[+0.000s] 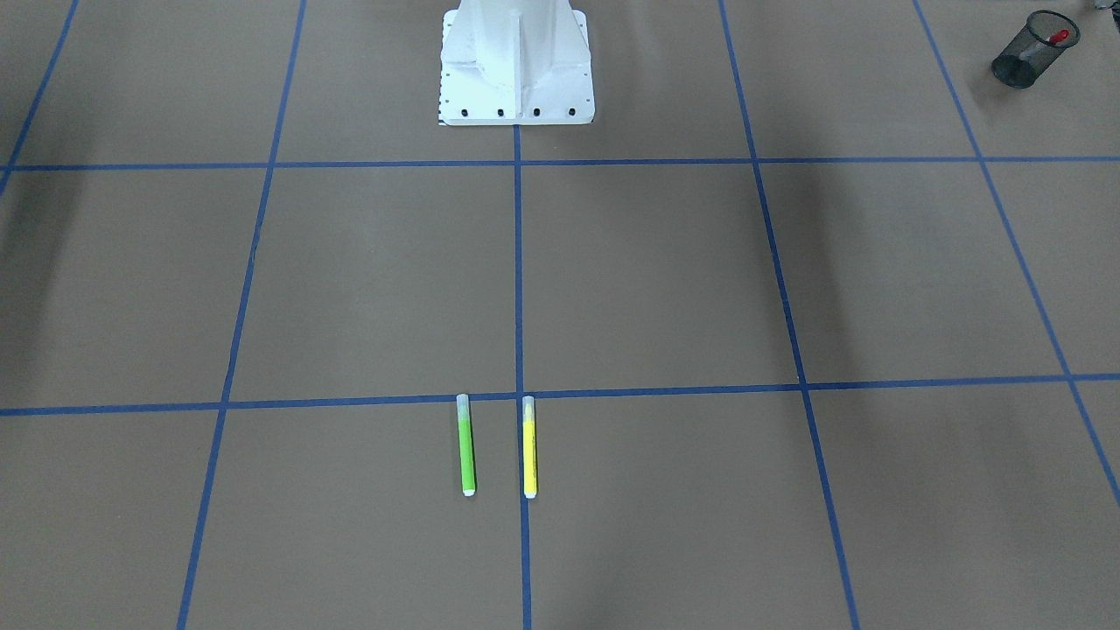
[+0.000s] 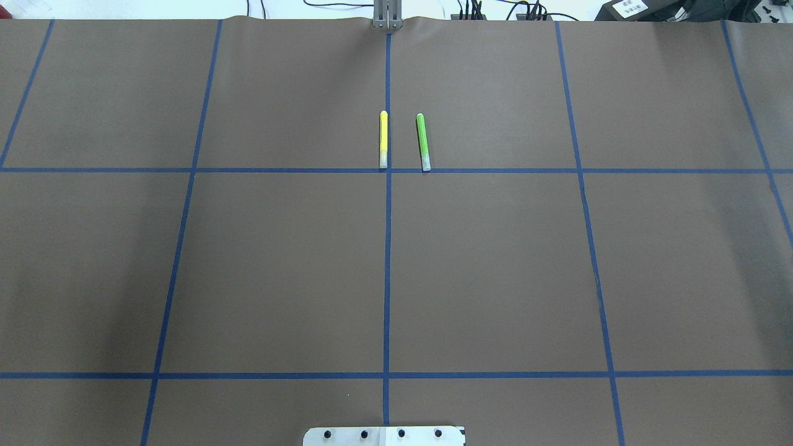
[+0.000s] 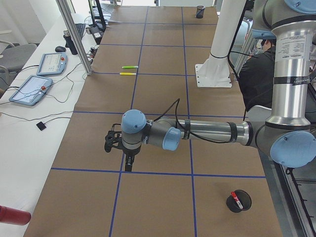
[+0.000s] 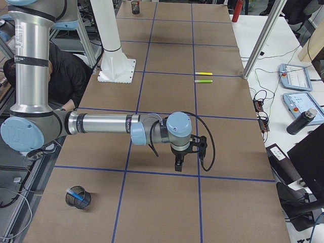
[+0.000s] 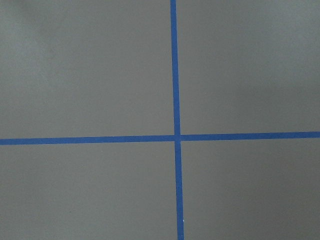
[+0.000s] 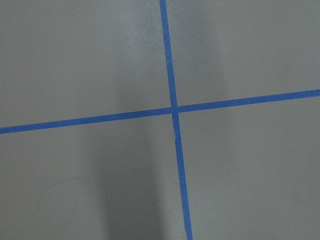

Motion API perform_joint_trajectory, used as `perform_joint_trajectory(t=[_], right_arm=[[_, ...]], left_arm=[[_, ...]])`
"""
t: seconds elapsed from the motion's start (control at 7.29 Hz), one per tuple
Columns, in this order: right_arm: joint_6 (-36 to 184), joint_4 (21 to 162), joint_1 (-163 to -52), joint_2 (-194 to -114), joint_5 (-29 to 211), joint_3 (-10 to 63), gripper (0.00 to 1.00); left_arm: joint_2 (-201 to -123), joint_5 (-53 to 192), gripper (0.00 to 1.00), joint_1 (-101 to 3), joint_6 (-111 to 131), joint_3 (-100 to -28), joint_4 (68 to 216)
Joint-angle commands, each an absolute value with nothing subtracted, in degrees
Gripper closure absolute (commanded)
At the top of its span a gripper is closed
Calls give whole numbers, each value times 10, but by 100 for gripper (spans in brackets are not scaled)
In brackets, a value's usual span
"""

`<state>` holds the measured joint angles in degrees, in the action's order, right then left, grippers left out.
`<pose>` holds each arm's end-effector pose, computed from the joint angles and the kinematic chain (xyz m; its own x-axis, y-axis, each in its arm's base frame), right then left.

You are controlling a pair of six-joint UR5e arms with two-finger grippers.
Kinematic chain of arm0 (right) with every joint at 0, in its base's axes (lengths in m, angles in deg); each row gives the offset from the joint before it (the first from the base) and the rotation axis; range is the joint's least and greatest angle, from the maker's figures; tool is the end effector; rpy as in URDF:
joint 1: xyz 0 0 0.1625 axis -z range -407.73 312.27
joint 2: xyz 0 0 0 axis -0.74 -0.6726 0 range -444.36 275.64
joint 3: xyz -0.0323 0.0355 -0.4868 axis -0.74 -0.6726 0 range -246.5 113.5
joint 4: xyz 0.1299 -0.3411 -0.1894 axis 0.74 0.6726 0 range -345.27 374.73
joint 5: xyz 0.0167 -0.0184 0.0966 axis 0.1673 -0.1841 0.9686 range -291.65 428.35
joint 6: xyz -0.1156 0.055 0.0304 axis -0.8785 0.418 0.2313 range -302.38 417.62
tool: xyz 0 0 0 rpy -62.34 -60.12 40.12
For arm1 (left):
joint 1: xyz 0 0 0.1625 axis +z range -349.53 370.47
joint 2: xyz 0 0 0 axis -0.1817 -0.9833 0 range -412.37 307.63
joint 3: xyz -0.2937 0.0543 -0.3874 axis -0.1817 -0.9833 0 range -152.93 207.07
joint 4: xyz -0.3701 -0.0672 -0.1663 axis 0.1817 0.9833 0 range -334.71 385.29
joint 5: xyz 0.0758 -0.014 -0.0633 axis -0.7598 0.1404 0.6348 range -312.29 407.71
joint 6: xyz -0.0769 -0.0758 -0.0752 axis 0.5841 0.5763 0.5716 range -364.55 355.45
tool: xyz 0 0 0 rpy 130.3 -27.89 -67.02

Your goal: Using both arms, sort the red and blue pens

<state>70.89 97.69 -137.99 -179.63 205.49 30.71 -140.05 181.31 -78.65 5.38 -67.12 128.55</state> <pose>0.0389 -0.4563 0.7093 0.6614 0.1184 0.7406 -0.1608 0.9869 -0.0141 -0.0350 -0.4908 0.7046 0.7131 0.0216 -0.7007 0.1099 0.9837 0.1422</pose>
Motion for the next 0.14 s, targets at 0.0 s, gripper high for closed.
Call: perform_joint_trajectory(t=[0.0], right_arm=[[709,977,-1379,-1796,2055,307,0]], left_arm=[[-1402,1813,0,-787,54,-669,1286]])
